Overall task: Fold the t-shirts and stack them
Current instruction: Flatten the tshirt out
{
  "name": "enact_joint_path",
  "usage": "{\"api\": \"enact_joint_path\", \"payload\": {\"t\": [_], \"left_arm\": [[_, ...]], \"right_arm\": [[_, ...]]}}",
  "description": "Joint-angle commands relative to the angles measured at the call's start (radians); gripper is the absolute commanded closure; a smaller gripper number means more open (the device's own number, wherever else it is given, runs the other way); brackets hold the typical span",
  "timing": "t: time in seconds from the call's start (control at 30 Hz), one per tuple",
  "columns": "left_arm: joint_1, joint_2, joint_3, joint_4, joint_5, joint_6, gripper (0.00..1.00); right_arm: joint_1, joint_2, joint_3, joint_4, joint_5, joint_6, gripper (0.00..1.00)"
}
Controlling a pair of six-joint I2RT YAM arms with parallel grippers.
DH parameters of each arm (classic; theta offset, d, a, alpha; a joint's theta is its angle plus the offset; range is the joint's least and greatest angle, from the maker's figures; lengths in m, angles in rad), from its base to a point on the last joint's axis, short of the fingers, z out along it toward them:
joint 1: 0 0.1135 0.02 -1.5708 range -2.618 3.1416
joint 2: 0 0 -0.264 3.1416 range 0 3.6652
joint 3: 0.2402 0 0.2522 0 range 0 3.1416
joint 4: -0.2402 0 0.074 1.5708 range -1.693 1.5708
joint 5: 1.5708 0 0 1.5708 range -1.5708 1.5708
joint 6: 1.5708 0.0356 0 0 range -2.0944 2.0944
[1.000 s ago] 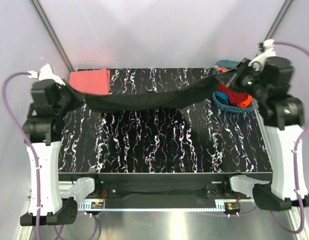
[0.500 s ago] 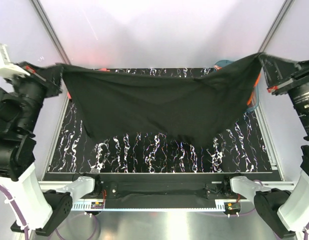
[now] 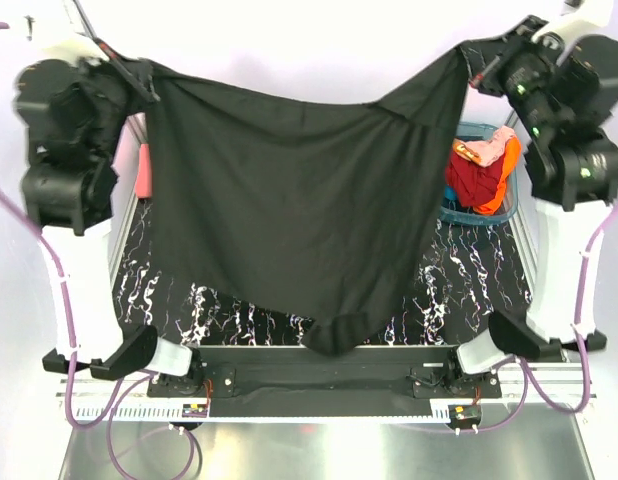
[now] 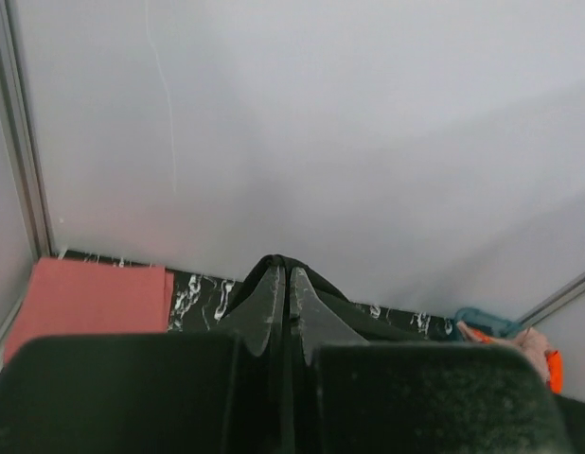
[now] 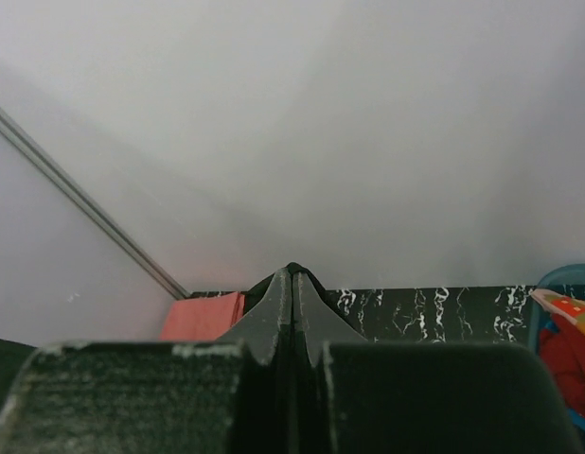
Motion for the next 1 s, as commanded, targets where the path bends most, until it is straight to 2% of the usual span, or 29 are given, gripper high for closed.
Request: {"api": "enact_joint_path", "payload": {"t": [0.0, 0.23, 0.53, 0.8, 0.97], "left_arm": [[0.000, -0.092, -0.089, 0.197, -0.039, -0.002, 1.00], [0.000, -0.182, -0.175, 0.191, -0.053, 0.020, 1.00], [0.000, -0.386, -0.285, 0.172, -0.045, -0.020, 1.00], [-0.010, -0.572, -0.344, 0.152, 0.000, -0.054, 1.00], [-0.012, -0.617, -0.385, 0.152, -0.013, -0.055, 1.00]], "right_arm": [[-0.004, -0.016, 0.111, 0.062, 0.046, -0.054, 1.00], [-0.004, -0.126, 0.012, 0.108, 0.056, -0.044, 1.00], [-0.004, -0.301, 0.007, 0.014, 0.070, -0.014, 1.00], [-0.004, -0.503, -0.080, -0.029, 0.057, 0.024, 1.00], [-0.004, -0.494, -0.067, -0.053, 0.033, 0.070, 1.00]]}}
